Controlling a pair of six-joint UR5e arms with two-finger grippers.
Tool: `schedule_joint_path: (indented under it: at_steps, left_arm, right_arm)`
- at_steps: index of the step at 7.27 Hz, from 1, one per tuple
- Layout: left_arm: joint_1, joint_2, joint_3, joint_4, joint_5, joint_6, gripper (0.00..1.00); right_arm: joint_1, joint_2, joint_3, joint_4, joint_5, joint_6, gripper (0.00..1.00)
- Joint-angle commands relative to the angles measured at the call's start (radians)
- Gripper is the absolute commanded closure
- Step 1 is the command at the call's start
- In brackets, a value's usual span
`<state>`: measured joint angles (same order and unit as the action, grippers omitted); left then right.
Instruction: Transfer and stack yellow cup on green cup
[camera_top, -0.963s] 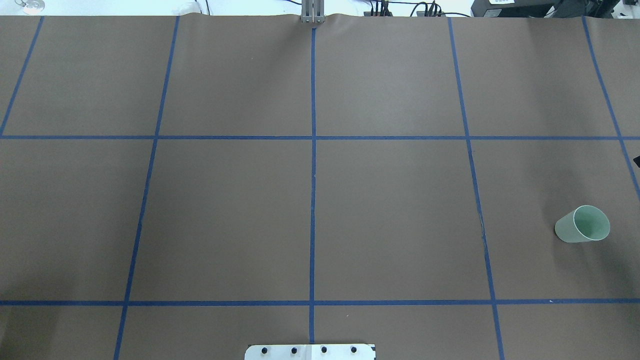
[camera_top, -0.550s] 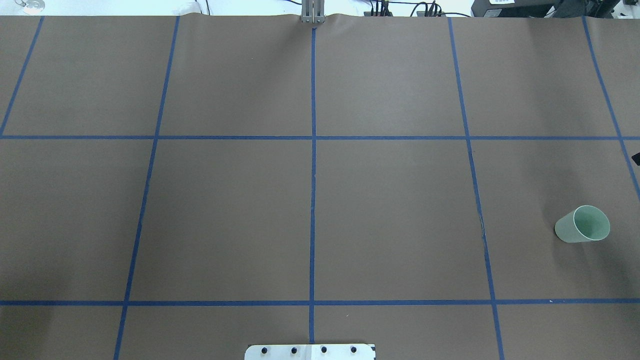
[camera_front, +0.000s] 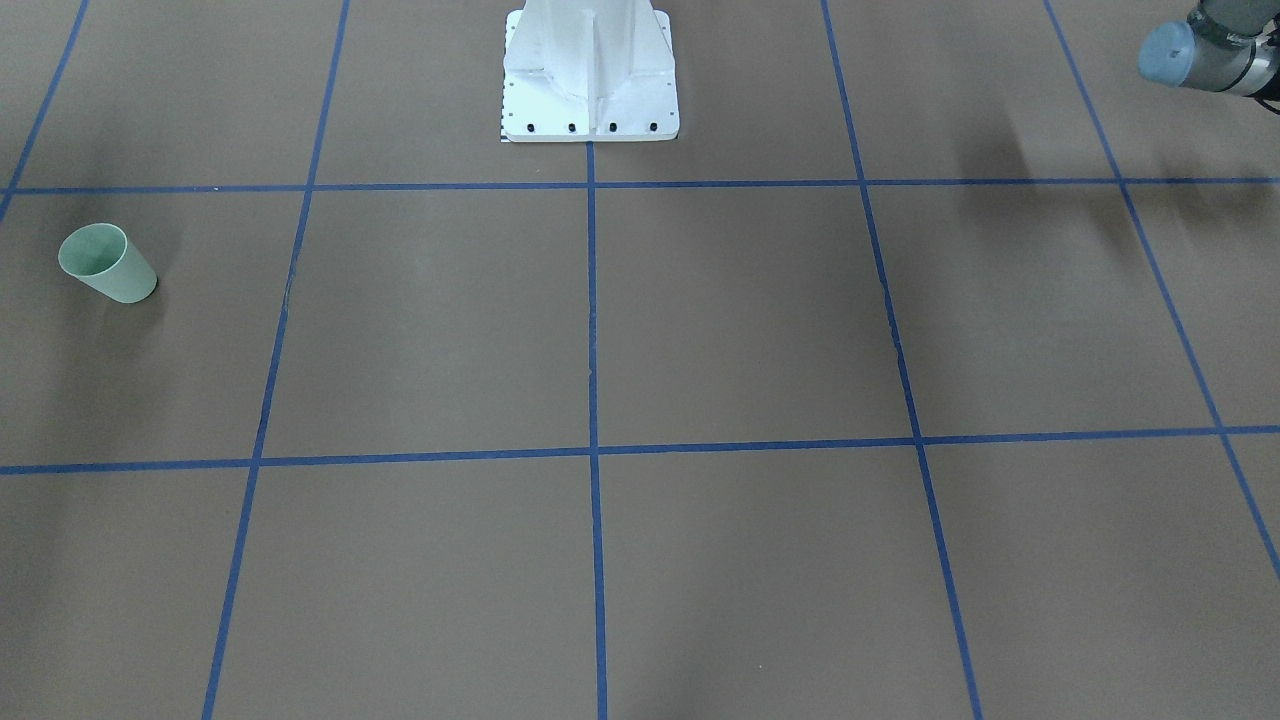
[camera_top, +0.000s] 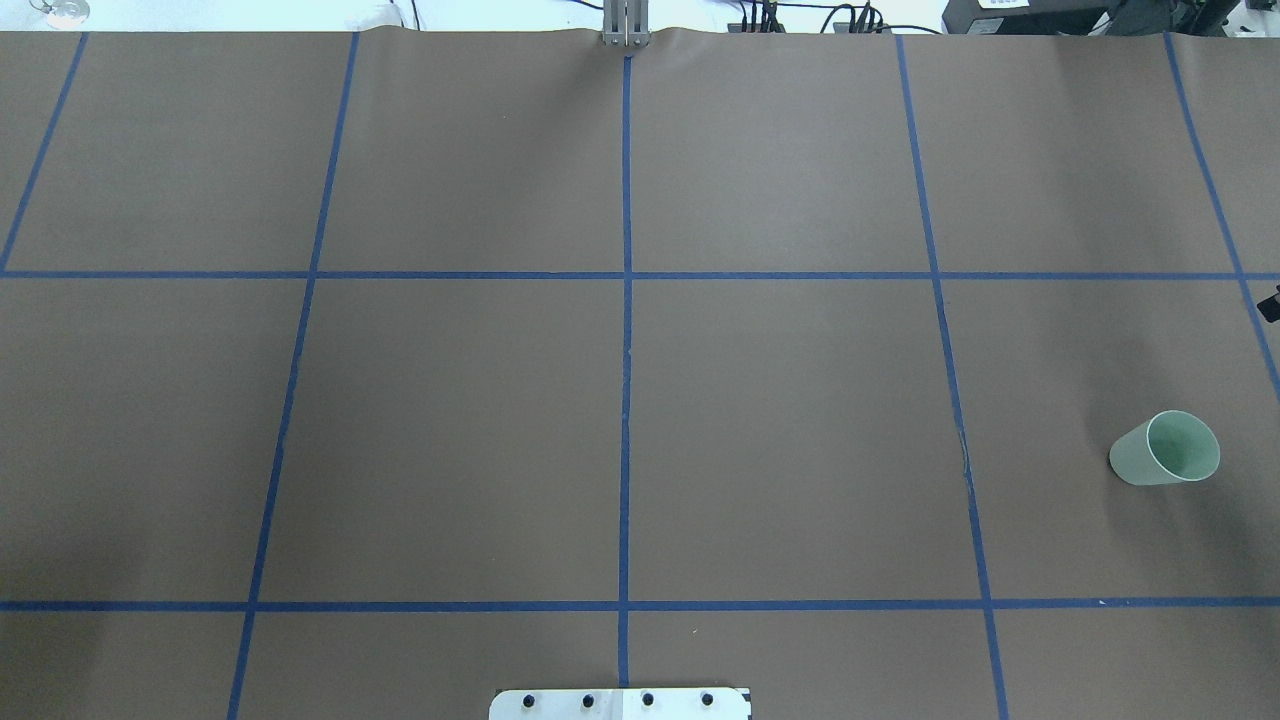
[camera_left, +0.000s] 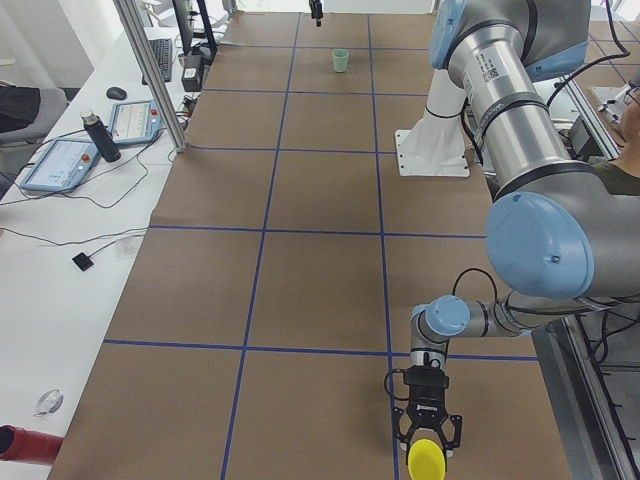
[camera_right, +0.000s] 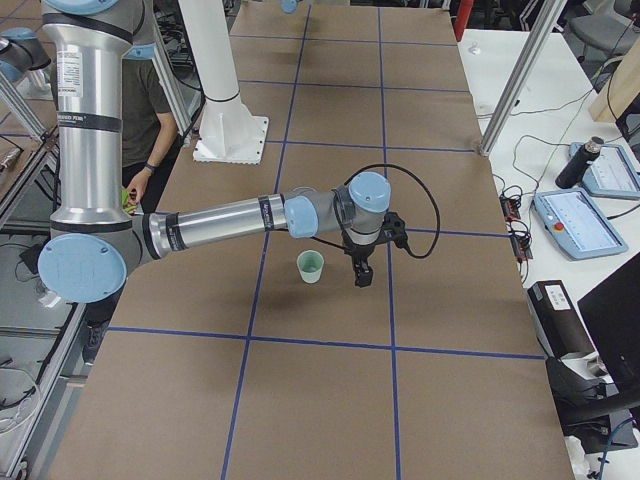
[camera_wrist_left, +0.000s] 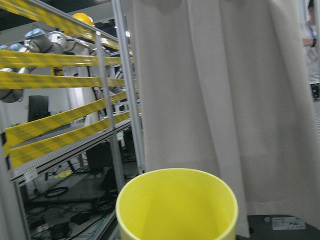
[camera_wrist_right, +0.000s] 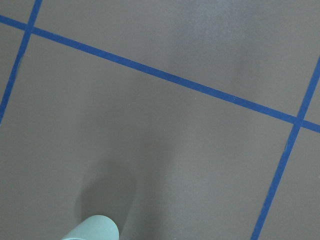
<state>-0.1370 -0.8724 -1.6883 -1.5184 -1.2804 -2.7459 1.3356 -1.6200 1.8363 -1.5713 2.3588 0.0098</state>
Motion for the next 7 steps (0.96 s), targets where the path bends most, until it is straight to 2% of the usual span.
schedule_joint_path:
  at_steps: [1,3,4,6,7]
  left_arm:
    - [-0.059,-0.023,-0.004,-0.110,0.190,0.145,0.79]
    - [-0.088,-0.167,-0.004,-0.123,0.364,0.191,0.79]
    - [-0.116,-0.230,-0.004,-0.188,0.448,0.275,0.79]
    - [-0.319,-0.356,-0.004,-0.341,0.524,0.638,0.79]
    - [-0.402,-0.420,0.016,-0.440,0.529,0.814,0.79]
  right_arm:
    - [-0.001,0.000,-0.005,-0.001,0.004,0.010,0.00]
    - [-0.001,0.002,-0.017,-0.001,0.002,0.009,0.00]
    - [-0.001,0.003,-0.020,-0.001,0.002,0.009,0.00]
    - [-0.001,0.008,-0.041,-0.001,0.002,0.009,0.00]
    - [-0.003,0.009,-0.049,-0.001,0.002,0.007,0.00]
